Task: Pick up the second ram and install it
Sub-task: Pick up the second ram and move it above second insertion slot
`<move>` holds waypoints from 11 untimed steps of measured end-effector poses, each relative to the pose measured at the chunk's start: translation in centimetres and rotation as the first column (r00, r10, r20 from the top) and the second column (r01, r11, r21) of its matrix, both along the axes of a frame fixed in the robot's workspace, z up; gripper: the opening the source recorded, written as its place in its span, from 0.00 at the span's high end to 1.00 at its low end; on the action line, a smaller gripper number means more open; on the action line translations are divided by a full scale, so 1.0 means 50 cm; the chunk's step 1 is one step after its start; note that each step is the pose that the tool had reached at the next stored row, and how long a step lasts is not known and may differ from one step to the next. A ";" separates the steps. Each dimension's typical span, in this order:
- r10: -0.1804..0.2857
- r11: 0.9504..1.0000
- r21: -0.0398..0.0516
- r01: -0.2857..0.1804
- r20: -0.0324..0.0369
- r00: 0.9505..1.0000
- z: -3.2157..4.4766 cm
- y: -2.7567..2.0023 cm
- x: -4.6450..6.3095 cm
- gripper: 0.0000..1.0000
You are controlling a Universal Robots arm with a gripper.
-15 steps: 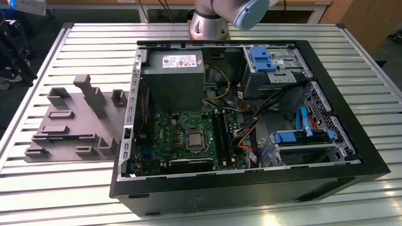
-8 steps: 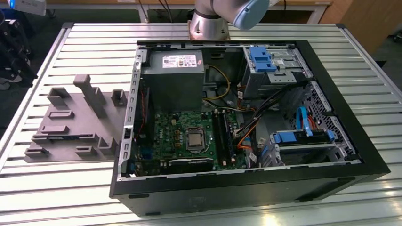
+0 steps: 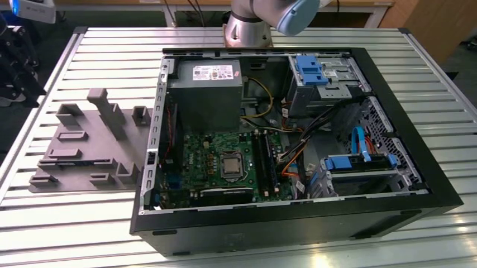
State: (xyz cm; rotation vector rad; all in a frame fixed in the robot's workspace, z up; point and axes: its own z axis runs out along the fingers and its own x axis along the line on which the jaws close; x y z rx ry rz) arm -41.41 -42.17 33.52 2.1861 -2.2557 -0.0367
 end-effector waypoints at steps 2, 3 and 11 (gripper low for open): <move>-0.009 1.000 0.000 0.009 0.000 1.000 -0.004 -0.0049 0.000 0.65; -0.011 1.000 0.000 0.011 0.000 1.000 -0.007 -0.0080 0.000 0.65; -0.027 1.000 0.000 0.027 0.000 1.000 -0.028 -0.0148 0.000 0.65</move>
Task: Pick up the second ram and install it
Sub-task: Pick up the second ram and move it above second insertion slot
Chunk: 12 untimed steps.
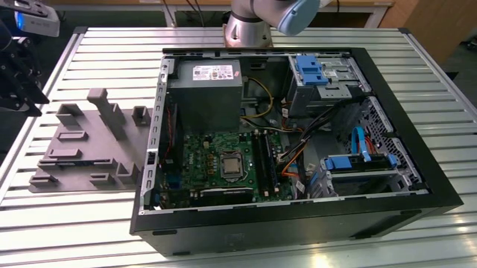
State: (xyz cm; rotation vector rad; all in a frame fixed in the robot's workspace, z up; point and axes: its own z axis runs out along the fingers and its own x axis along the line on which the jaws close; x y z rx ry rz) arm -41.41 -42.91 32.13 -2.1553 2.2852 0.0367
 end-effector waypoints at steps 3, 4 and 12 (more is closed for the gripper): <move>-0.006 1.000 0.000 0.006 0.000 1.000 -0.007 -0.0016 0.000 0.65; -0.007 1.000 0.000 0.007 0.000 1.000 -0.009 -0.0022 0.000 0.65; -0.009 1.000 -0.001 0.009 0.000 1.000 -0.017 -0.0059 0.000 0.73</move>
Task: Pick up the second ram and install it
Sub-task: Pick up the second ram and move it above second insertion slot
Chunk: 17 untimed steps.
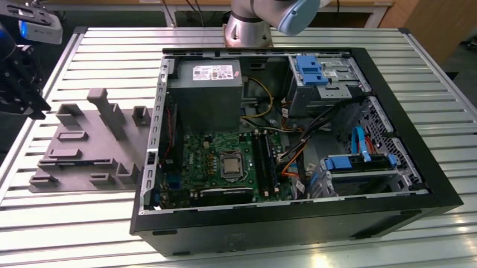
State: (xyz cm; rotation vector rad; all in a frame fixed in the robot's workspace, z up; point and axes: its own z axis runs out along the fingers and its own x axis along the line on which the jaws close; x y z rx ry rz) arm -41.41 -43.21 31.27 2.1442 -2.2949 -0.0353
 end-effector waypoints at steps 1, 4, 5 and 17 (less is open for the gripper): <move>0.000 1.000 0.000 0.000 0.000 1.000 0.000 0.0000 0.000 0.73; 0.000 1.000 -0.007 0.000 0.000 1.000 0.000 -0.0001 0.000 0.73; 0.000 1.000 -0.007 0.000 0.000 1.000 0.000 0.0000 0.000 0.73; -0.008 1.000 -0.008 0.008 0.000 1.000 -0.008 -0.0063 0.000 0.73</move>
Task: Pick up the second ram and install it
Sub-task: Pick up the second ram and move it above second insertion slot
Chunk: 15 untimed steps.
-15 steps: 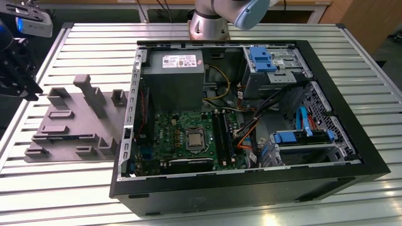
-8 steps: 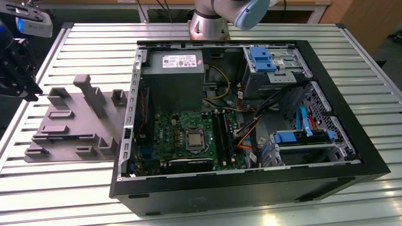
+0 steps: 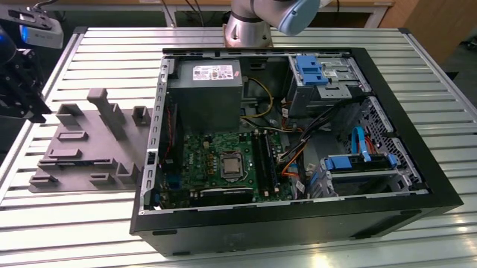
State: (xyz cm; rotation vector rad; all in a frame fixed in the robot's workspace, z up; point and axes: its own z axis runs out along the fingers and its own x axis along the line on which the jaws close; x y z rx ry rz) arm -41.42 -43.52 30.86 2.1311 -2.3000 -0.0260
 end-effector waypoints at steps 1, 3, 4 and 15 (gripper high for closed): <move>-0.004 1.000 0.000 0.004 0.000 1.000 -0.001 -0.0003 0.000 0.73; -0.012 1.000 0.000 0.012 0.000 1.000 -0.003 -0.0003 0.000 0.73; -0.014 1.000 0.000 0.014 0.000 1.000 -0.003 -0.0004 0.000 0.73; -0.015 1.000 0.000 0.015 0.000 1.000 -0.005 -0.0003 0.000 0.66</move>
